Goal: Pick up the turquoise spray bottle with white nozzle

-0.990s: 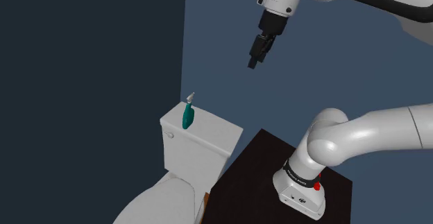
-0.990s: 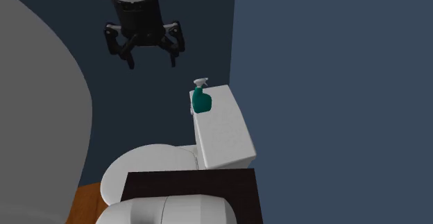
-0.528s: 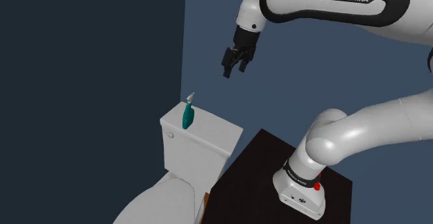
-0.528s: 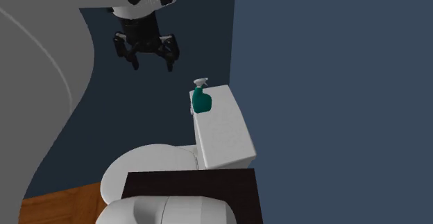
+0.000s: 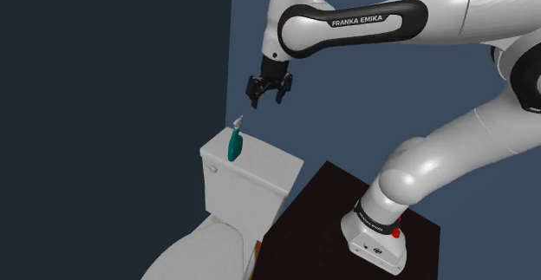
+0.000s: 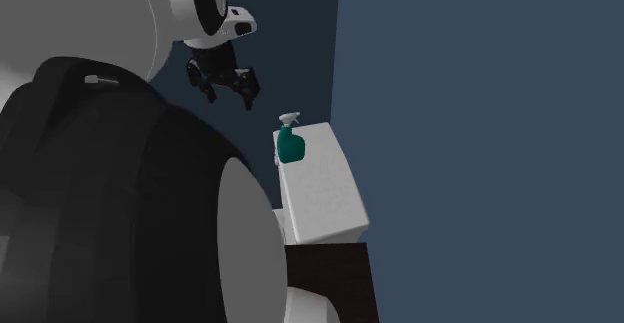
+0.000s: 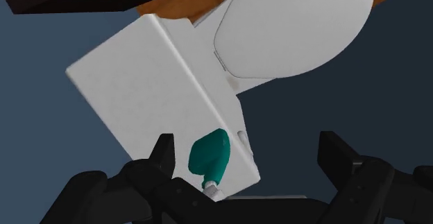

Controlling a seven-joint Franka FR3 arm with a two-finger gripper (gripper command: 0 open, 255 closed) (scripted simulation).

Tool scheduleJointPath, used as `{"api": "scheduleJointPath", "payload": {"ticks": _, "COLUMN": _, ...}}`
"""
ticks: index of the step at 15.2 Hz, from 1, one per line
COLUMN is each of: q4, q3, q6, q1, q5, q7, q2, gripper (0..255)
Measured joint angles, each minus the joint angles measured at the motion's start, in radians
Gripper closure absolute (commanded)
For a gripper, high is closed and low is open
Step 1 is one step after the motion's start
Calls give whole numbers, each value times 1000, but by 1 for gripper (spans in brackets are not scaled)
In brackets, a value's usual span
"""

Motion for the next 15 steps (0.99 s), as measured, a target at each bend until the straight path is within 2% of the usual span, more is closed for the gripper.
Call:
{"api": "scheduleJointPath", "payload": {"ticks": 5, "q4": 62, "q3": 47, "q6": 97, "q1": -50, "q5": -64, "q7": 181, "q2": 178, "gripper": 0}}
{"api": "scheduleJointPath", "payload": {"ticks": 9, "q4": 136, "q3": 71, "q6": 163, "q1": -75, "q5": -140, "q7": 345, "q2": 342, "gripper": 0}}
{"api": "scheduleJointPath", "payload": {"ticks": 15, "q4": 261, "q3": 46, "q6": 229, "q1": -86, "q5": -259, "q7": 560, "q2": 576, "gripper": 0}}
